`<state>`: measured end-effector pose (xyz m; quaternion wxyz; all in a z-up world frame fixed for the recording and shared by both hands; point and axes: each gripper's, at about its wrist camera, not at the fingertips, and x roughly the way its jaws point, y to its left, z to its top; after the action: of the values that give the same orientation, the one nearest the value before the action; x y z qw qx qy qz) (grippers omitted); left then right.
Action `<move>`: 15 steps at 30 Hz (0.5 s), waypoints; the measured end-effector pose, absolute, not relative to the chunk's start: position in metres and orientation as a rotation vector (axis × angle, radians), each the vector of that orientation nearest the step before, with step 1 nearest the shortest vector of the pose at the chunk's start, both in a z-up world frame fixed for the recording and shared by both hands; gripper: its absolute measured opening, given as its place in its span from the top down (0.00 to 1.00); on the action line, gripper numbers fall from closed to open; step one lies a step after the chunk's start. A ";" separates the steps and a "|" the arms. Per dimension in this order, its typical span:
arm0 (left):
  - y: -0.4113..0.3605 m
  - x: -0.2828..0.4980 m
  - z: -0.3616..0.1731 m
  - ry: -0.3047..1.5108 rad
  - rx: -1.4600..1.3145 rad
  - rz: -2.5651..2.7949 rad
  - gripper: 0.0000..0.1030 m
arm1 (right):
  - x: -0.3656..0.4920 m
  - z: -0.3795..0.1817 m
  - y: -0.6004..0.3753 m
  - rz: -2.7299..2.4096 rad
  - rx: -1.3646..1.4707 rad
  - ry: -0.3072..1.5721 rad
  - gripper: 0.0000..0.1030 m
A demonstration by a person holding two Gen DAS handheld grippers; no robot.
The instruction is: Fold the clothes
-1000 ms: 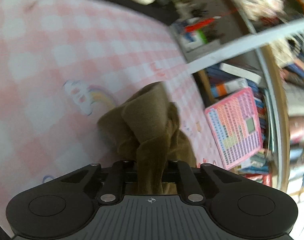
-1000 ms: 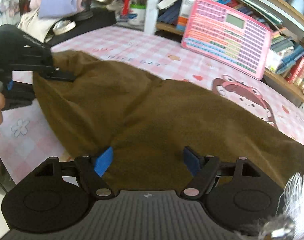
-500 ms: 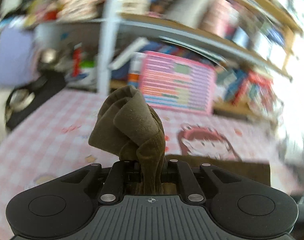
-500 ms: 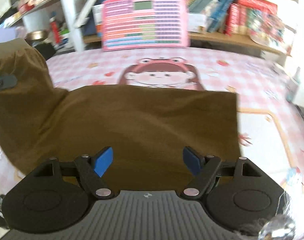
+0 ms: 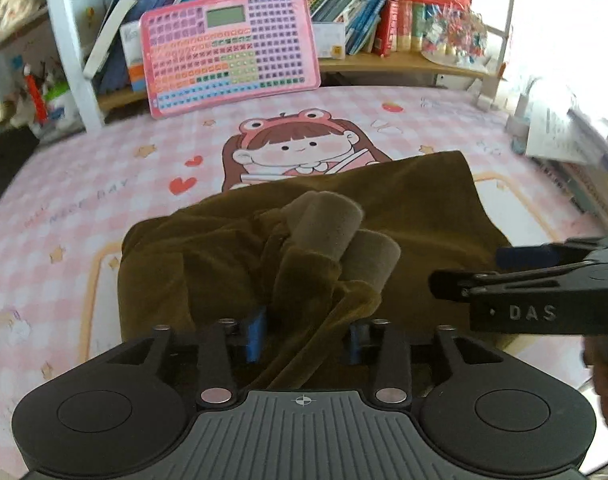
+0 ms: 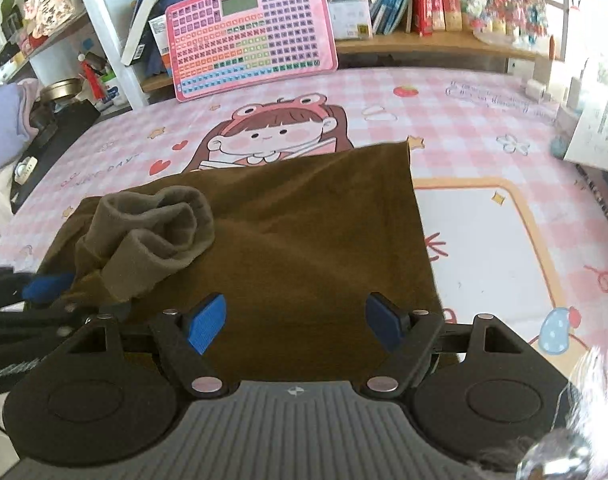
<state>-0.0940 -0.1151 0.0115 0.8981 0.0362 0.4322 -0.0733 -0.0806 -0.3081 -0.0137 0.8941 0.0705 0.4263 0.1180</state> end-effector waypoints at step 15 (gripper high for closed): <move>-0.067 -0.127 0.021 0.880 -0.120 -0.165 0.12 | -0.044 -0.028 -0.312 0.436 0.671 1.107 0.26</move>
<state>-0.1270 -0.0673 0.0214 0.8997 -0.0579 0.4253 -0.0799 -0.0440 -0.3115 -0.0277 0.7758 0.3102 0.5113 0.2015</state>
